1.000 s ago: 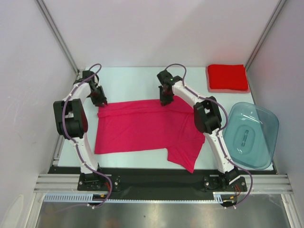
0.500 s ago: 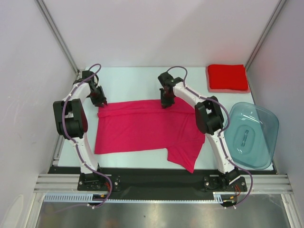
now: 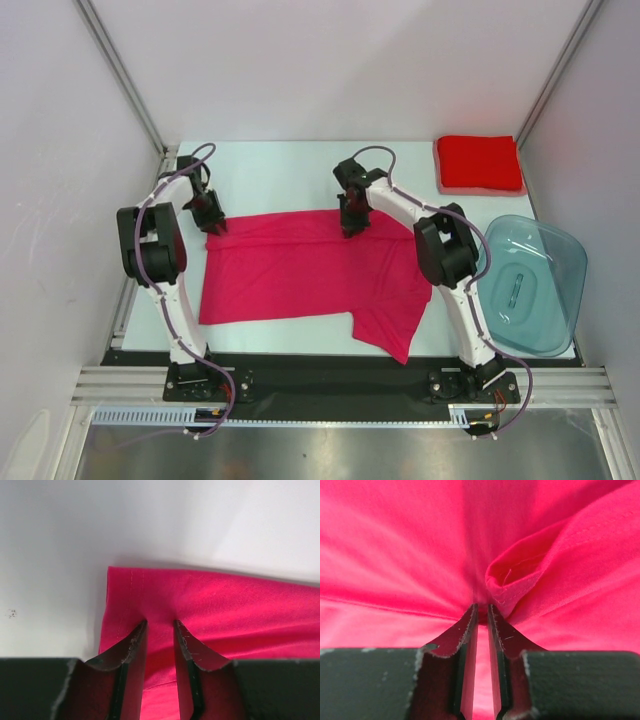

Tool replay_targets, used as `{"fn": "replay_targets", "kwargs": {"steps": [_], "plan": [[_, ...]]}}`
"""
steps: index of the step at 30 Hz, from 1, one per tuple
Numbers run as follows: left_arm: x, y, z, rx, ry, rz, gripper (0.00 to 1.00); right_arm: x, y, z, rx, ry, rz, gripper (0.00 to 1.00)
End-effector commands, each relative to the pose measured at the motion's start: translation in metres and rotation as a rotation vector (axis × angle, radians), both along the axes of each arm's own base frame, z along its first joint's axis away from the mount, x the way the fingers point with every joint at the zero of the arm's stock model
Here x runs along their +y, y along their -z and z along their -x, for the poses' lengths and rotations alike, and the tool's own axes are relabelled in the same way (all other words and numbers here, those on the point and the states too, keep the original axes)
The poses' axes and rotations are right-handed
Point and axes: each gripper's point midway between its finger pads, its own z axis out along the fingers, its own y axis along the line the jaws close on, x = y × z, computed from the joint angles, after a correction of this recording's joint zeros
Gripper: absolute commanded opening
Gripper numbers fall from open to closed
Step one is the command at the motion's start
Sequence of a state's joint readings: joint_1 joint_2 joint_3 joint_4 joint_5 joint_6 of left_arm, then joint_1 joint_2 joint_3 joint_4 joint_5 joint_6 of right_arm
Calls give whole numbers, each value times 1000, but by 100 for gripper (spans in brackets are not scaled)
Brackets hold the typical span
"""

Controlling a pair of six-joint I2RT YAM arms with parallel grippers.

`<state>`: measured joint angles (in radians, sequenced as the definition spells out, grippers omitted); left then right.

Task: Fold and stack the t-shirts
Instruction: Fold the tshirt

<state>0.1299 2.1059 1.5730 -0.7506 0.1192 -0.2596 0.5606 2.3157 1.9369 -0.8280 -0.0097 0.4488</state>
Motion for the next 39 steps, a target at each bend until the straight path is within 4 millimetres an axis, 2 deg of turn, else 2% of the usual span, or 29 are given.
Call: {"fn": "replay_targets", "kwargs": {"steps": [1,7,12,17,19,22,25,28,29,32,34,36,37,39], "plan": [[8,-5,11,9,3,-43,33,-1,-28,6,-37,-11,-18,19],[13,-11,26,1,-11,-81,31,-5,-31,12,-40,-17,-21,20],[14,-39,24,-100,-51,-94,32,-4,-26,19,-40,-29,-46,21],[12,-67,17,-184,-52,-103,35,8,-49,5,-97,-53,-142,27],[11,-79,18,-217,-49,-100,36,5,-64,-5,-129,-31,-173,30],[-4,-82,23,-224,-35,-25,35,2,-85,-15,-158,-14,-212,33],[-26,-67,30,-189,-28,91,31,-13,-103,-27,-183,25,-226,34],[-32,-47,40,-136,-46,130,30,-38,-113,-37,-192,78,-235,35],[-31,-37,43,-105,-52,127,29,-53,-114,-42,-196,107,-233,36],[-26,-19,51,-31,-67,103,26,-77,-113,-44,-186,143,-226,37],[-22,-13,53,-15,-76,83,25,-103,-102,-43,-168,185,-209,37],[-18,-4,57,8,-81,66,25,-121,-103,-42,-170,211,-217,37],[-13,-1,57,16,-89,44,25,-127,-92,-38,-153,218,-209,38],[-12,10,56,43,-80,42,25,-135,-85,-34,-146,226,-211,37]]}}
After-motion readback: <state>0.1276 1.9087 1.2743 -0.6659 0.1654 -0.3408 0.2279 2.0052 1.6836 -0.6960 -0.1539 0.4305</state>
